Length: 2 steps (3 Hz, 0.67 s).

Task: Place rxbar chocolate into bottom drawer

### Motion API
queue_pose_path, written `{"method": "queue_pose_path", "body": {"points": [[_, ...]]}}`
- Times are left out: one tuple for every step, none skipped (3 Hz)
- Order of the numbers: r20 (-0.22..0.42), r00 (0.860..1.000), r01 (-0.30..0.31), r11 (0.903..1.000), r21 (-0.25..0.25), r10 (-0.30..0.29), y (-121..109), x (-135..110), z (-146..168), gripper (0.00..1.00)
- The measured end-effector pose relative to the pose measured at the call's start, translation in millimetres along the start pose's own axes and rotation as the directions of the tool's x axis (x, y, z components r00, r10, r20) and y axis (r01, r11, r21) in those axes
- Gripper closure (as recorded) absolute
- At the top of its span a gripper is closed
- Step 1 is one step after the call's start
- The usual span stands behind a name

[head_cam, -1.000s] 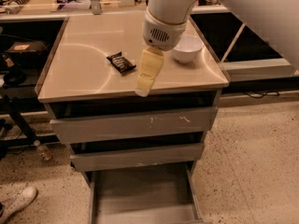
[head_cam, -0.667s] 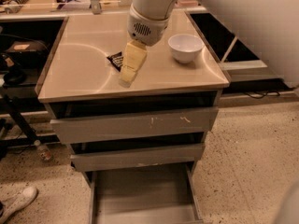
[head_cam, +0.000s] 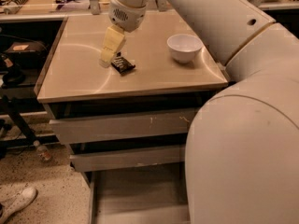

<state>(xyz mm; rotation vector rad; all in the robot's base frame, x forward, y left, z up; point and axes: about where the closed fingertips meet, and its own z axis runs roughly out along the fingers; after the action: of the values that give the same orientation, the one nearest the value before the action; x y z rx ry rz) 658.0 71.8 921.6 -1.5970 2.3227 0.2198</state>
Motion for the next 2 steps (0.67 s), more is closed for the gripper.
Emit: {"method": "queue_pose_path", "body": {"points": [[0.005,0.999,-0.034,0.9992,-0.02,0.034,-10.1,1.8,15.9,0.0],[0.011,0.997,-0.072,0.9969,-0.032,0.072,-23.7,-1.6,28.7,0.0]]}}
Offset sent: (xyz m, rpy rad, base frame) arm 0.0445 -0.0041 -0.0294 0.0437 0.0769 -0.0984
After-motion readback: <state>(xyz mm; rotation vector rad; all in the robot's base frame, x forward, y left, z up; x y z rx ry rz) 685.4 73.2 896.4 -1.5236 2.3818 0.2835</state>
